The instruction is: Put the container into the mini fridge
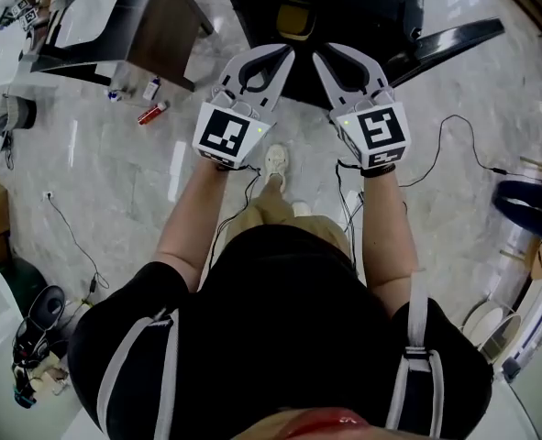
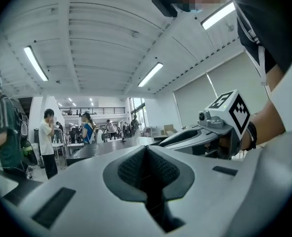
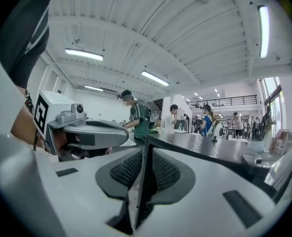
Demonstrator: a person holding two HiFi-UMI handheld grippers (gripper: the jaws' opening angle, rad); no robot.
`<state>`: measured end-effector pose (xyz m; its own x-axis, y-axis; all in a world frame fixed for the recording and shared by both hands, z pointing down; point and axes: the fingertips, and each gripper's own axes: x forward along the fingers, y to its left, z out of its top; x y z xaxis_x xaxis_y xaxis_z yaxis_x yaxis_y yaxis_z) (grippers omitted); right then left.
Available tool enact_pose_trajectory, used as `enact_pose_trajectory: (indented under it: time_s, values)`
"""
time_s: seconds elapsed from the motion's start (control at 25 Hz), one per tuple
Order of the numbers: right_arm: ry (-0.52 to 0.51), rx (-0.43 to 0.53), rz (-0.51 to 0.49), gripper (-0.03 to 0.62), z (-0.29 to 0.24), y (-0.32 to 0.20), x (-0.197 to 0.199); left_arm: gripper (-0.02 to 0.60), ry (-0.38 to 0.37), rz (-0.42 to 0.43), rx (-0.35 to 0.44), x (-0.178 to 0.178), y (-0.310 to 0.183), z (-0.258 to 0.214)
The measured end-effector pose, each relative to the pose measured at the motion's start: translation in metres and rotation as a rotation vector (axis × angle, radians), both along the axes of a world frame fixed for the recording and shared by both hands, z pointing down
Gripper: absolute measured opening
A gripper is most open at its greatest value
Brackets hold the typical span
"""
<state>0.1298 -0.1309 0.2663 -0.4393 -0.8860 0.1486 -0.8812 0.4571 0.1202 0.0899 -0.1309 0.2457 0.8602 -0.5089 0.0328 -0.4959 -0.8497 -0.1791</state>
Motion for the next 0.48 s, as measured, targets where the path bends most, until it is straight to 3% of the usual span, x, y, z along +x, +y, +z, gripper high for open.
enact_pose_trajectory:
  time_s: [0.16, 0.48]
  values:
    - [-0.043, 0.076, 0.011, 0.08, -0.029, 0.053, 0.01, 0.025, 0.04, -0.019, 0.009, 0.015, 0.049, -0.017]
    - [-0.103, 0.171, -0.005, 0.08, -0.068, 0.162, 0.014, 0.025, 0.044, -0.036, 0.02, 0.02, 0.151, -0.042]
